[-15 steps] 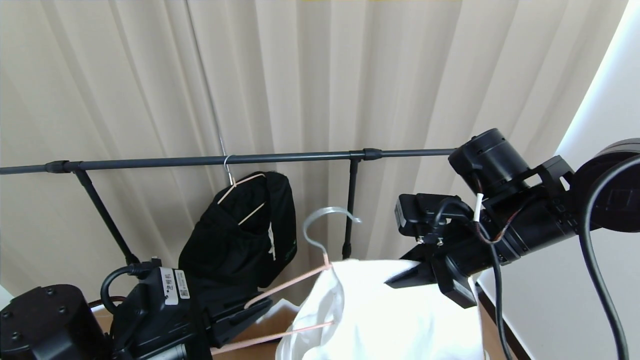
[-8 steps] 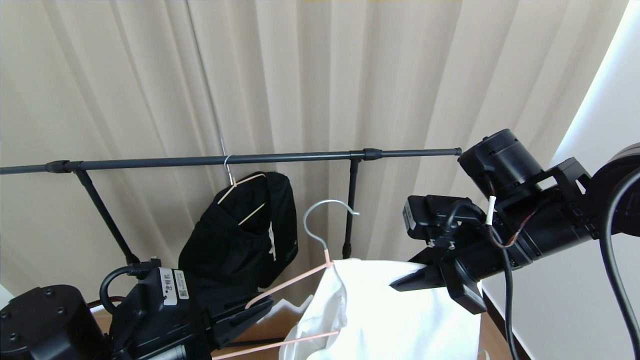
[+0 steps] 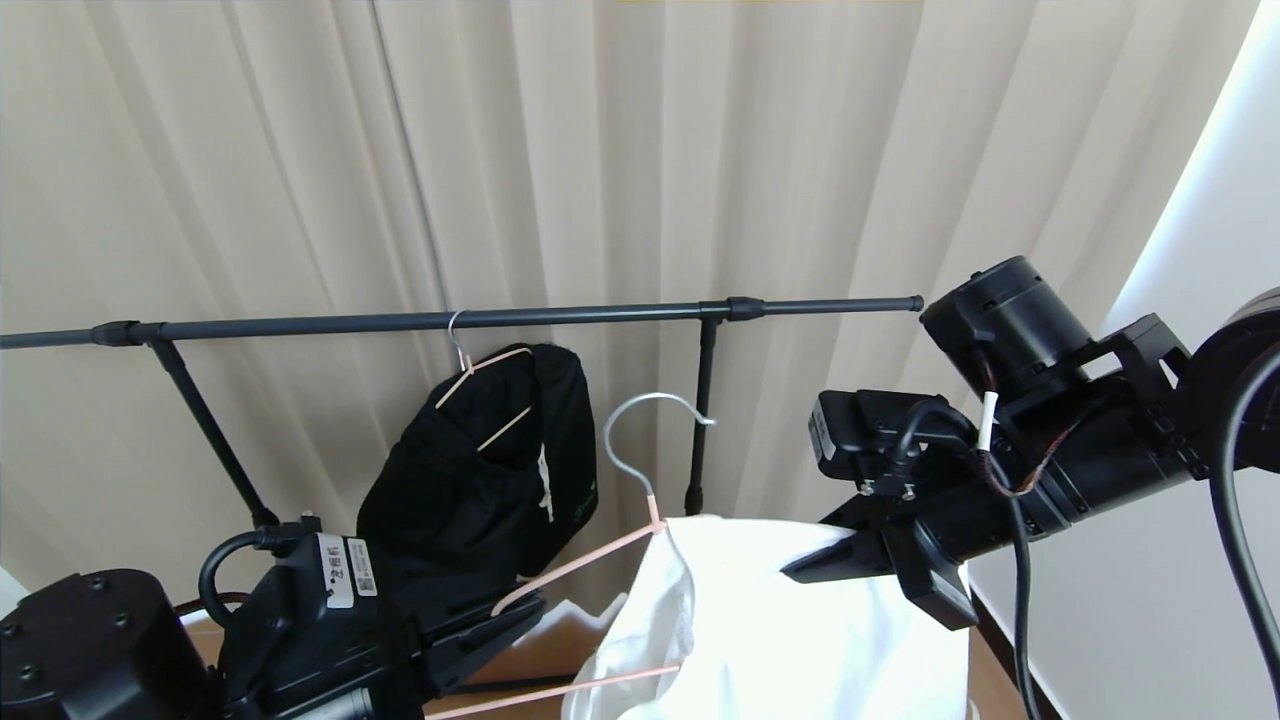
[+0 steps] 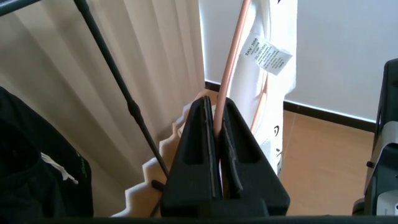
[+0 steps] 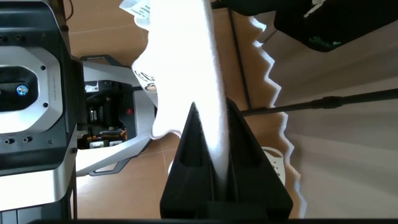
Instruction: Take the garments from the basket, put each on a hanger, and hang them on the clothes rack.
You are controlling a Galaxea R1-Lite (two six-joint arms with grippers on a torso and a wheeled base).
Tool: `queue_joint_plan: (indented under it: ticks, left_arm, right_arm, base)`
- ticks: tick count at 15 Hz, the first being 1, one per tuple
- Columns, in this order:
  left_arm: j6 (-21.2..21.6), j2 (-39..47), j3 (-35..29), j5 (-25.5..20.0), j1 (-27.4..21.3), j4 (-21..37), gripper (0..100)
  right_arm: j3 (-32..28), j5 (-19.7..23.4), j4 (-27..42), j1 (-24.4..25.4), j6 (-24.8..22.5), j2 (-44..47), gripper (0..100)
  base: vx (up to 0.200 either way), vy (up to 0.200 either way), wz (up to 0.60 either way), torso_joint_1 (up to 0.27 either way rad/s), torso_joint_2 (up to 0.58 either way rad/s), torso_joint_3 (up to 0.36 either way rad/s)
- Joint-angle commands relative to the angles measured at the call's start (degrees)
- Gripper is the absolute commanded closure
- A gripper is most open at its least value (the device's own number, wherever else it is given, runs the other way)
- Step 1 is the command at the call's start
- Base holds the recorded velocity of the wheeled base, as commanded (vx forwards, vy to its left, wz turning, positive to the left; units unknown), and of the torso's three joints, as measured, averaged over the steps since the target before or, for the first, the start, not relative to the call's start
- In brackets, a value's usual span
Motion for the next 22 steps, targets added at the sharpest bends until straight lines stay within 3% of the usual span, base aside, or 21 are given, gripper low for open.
queue_joint_plan:
  ticks: [1,6,9,12,13,15,17,20,22]
  left_arm:
    - [0.02,0.02,0.0,-0.06,0.02,0.03,0]
    - [-0.07,0.11,0.0,-0.32,0.02,0.03,0]
    - [-7.72,0.55,0.0,-0.5,1.16,0.03,0]
    - [-12.99,-0.07,-5.01,-0.5,5.2,0.03,0]
    - [-13.25,-0.95,-6.68,-0.32,5.82,2.31,0]
    - [-14.04,-7.27,-12.92,-0.06,6.61,20.86,0]
    - [-14.04,-9.38,-15.91,0.82,6.43,31.76,0]
    - [-13.08,-8.24,-16.26,3.2,5.03,34.13,0]
    - [-12.73,-6.31,-16.35,5.22,3.62,34.13,0]
  right_arm:
    - [0.12,0.16,-0.06,0.07,-0.05,-0.25,100]
    - [3.19,0.07,-0.32,-0.02,-0.22,-3.15,100]
    - [5.57,-0.72,-0.85,-2.13,-1.28,-5.0,100]
    - [7.94,-6.52,-5.59,-2.48,-1.01,-6.41,100]
    - [9.17,-6.7,-7.53,-2.48,-0.84,-6.85,100]
    - [18.22,-8.81,-20.1,-3.8,-0.84,-8.08,100]
    - [25.61,-11.44,-31.35,-3.89,-0.66,-8.25,100]
    - [33.43,-13.38,-43.39,-4.15,0.66,-7.99,100]
    - [34.75,-14.61,-48.57,-4.59,1.71,-6.76,100]
  base:
    - [0.0,0.0,0.0,0.0,0.0,0.0]
    - [0.0,0.0,0.0,0.0,0.0,0.0]
    - [0.0,0.0,0.0,0.0,0.0,0.0]
    - [0.0,0.0,0.0,0.0,0.0,0.0]
    - [0.0,0.0,0.0,0.0,0.0,0.0]
    - [0.0,0.0,0.0,0.0,0.0,0.0]
    - [0.0,0.0,0.0,0.0,0.0,0.0]
    - [0.0,0.0,0.0,0.0,0.0,0.0]
    - [0.0,0.0,0.0,0.0,0.0,0.0]
